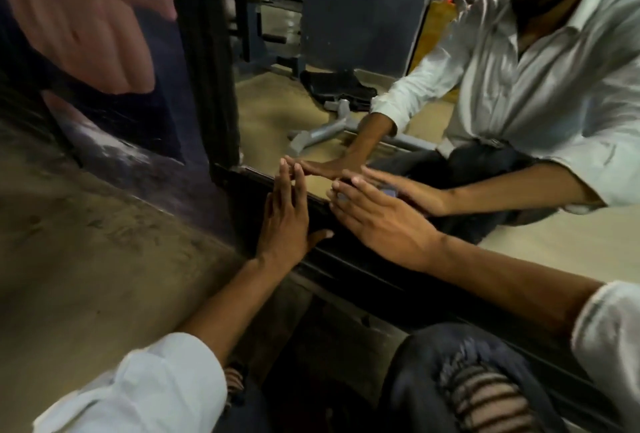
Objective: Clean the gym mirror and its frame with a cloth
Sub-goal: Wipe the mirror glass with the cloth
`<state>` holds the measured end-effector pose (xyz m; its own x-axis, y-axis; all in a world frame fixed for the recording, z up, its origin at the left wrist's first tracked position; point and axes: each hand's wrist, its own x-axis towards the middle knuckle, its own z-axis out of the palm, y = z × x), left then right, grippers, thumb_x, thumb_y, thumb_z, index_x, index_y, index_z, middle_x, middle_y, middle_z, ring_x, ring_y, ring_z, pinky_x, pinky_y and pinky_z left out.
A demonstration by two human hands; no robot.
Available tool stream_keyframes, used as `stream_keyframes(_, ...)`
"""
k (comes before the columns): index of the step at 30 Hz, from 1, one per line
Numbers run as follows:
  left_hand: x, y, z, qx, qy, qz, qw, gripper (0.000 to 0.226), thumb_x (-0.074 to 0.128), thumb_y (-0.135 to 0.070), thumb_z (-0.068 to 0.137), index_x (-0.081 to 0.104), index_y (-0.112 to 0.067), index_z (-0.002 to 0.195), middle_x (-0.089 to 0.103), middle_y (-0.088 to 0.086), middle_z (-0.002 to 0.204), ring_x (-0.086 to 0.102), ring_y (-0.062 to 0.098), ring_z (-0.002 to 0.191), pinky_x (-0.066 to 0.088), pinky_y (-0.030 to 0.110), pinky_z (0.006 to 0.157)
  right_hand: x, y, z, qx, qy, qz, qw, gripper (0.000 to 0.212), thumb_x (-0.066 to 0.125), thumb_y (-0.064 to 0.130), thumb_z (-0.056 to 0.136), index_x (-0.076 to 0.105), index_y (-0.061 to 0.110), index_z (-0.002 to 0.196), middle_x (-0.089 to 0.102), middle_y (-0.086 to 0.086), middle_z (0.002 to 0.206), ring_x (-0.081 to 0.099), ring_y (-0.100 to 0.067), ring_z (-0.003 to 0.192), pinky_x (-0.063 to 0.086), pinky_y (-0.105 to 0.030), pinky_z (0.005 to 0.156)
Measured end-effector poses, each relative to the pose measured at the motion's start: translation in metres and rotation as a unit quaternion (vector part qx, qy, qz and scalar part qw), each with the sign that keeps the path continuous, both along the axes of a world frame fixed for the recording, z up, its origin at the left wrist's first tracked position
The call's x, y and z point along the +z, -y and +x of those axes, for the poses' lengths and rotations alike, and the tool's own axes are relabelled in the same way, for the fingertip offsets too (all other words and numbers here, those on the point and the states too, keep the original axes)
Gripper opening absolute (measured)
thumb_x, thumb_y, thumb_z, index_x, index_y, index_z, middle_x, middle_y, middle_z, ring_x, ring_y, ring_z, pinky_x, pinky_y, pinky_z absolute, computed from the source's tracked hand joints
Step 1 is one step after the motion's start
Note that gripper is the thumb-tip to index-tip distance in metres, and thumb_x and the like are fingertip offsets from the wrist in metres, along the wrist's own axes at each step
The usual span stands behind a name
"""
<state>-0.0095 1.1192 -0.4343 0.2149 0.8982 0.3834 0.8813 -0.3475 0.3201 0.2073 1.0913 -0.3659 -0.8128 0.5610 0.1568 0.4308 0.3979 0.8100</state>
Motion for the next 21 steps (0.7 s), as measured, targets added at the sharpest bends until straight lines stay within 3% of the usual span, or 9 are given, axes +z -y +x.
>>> stream_keyframes(5,0.002,-0.001,-0.005,-0.007,0.005,0.006,1.000,0.140,0.074,-0.070,0.083,-0.021,-0.008,0.165,-0.031,0.019,0.172,-0.003,0.039,0.164,0.028,0.059,0.127,0.016,0.029,0.043,-0.005,0.006,0.024,1.000,0.057,0.030,0.010,0.102,0.041,0.001,0.157,0.038,-0.019,0.165,0.034,-0.036,0.154,0.003,-0.049,0.129)
stream_keyframes(8,0.023,0.007,0.001,-0.034,0.006,0.091,0.995,0.127,0.080,-0.058,0.083,0.003,-0.007,0.170,-0.007,0.019,0.177,0.004,0.037,0.165,0.029,0.059,0.127,0.013,0.027,0.042,0.010,0.092,-0.028,0.995,0.055,0.028,0.010,0.103,0.046,0.001,0.155,0.041,-0.020,0.163,0.037,-0.036,0.153,-0.006,-0.050,0.130)
stream_keyframes(10,0.050,0.009,0.010,-0.072,-0.008,0.163,0.984,0.117,0.081,-0.048,0.085,0.012,-0.008,0.170,0.002,0.016,0.178,0.006,0.033,0.165,0.024,0.057,0.129,0.048,0.014,0.035,0.019,0.048,-0.039,0.998,0.053,0.023,0.011,0.108,0.047,0.005,0.155,0.041,-0.020,0.163,0.035,-0.034,0.154,-0.006,-0.047,0.131)
stream_keyframes(13,0.099,-0.004,0.016,-0.074,-0.005,0.205,0.976,0.115,0.077,-0.049,0.086,0.010,-0.008,0.170,0.002,0.016,0.178,0.002,0.031,0.165,0.019,0.058,0.131,0.126,-0.008,0.024,0.027,-0.086,0.036,0.995,0.060,-0.004,0.025,0.114,0.026,0.007,0.164,0.019,-0.016,0.171,0.011,-0.031,0.160,-0.003,-0.045,0.131)
stream_keyframes(14,0.114,-0.011,0.015,-0.059,0.005,0.208,0.976,0.117,0.077,-0.051,0.086,0.008,-0.010,0.170,0.001,0.015,0.178,0.002,0.031,0.165,0.019,0.058,0.131,0.150,-0.013,0.022,0.012,-0.119,0.077,0.990,0.061,-0.004,0.030,0.115,0.023,0.007,0.165,0.019,-0.015,0.172,0.010,-0.032,0.160,-0.003,-0.046,0.131)
stream_keyframes(16,0.140,-0.023,0.007,-0.028,0.006,0.216,0.976,0.121,0.076,-0.056,0.083,0.003,-0.012,0.170,0.001,0.014,0.179,0.003,0.031,0.165,0.019,0.057,0.131,0.185,-0.025,0.019,0.000,-0.174,0.132,0.976,0.054,0.016,0.033,0.117,0.026,0.008,0.165,0.024,-0.016,0.171,0.017,-0.035,0.159,-0.004,-0.045,0.131)
stream_keyframes(18,0.155,-0.030,-0.005,-0.024,0.012,0.212,0.977,0.124,0.078,-0.055,0.083,0.000,-0.015,0.170,-0.004,0.011,0.179,0.002,0.029,0.165,0.019,0.055,0.131,0.194,-0.033,0.013,0.009,-0.221,0.125,0.967,0.054,0.033,0.032,0.116,0.028,0.007,0.164,0.027,-0.018,0.170,0.022,-0.038,0.158,-0.005,-0.043,0.131)
stream_keyframes(21,0.155,-0.028,-0.016,-0.051,0.003,0.195,0.979,0.124,0.083,-0.047,0.085,-0.001,-0.015,0.171,-0.009,0.008,0.179,0.001,0.029,0.166,0.023,0.056,0.130,0.166,-0.035,0.002,0.033,-0.208,0.096,0.973,0.053,0.030,0.031,0.117,0.027,0.008,0.164,0.024,-0.018,0.171,0.020,-0.036,0.158,-0.004,-0.043,0.131)
